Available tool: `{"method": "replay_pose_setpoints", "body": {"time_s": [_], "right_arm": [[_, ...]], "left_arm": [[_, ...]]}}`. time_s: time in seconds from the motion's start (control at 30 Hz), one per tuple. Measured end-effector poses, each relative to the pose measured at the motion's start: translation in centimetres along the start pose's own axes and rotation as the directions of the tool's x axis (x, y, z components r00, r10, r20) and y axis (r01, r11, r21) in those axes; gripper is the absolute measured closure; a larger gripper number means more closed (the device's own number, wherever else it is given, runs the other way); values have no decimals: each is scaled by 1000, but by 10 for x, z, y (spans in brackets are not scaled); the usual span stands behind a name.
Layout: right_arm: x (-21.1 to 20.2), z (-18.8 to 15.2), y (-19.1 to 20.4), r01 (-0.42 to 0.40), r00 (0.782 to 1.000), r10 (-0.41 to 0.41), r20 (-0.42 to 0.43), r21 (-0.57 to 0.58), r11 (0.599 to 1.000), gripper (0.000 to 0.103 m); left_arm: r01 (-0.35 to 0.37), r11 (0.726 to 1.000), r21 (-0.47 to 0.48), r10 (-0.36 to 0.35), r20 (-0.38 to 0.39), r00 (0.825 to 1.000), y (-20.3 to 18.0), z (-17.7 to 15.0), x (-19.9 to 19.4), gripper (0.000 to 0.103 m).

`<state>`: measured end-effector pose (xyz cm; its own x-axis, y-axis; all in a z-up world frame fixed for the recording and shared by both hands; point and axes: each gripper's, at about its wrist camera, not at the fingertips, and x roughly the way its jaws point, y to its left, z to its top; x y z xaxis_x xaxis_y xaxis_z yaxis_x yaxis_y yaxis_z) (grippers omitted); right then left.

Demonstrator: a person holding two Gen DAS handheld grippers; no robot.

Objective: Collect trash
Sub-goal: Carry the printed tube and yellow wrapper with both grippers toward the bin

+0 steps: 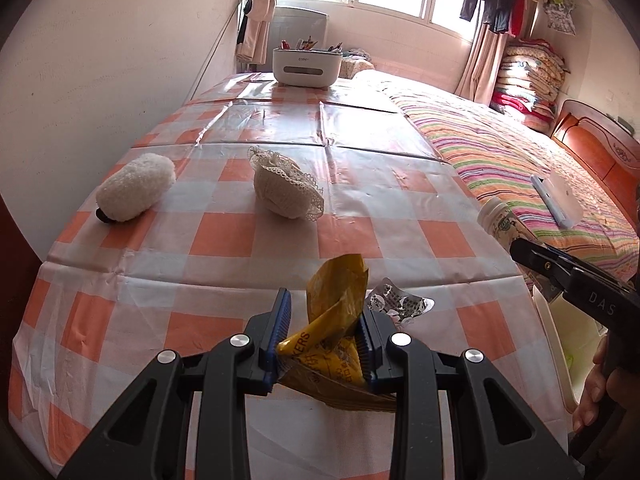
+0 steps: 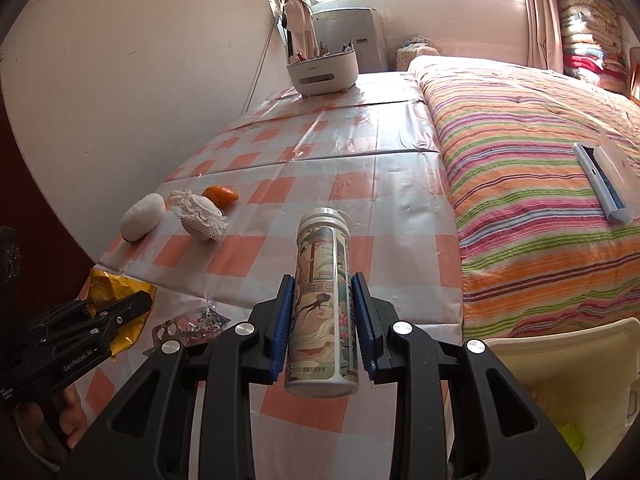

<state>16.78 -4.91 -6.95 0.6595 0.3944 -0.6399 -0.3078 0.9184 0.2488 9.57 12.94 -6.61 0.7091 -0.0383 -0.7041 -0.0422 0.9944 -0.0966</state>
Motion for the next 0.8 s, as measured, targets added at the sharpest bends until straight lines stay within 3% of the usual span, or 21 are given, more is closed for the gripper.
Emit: {"method": "replay_pose_setpoints", "body": {"time_s": [0.8], "right_arm": [[-50, -34, -69, 88, 994, -93, 53, 92, 992, 75]], "left_arm": [[135, 979, 154, -128, -50, 990, -99, -16, 5, 73]]}}
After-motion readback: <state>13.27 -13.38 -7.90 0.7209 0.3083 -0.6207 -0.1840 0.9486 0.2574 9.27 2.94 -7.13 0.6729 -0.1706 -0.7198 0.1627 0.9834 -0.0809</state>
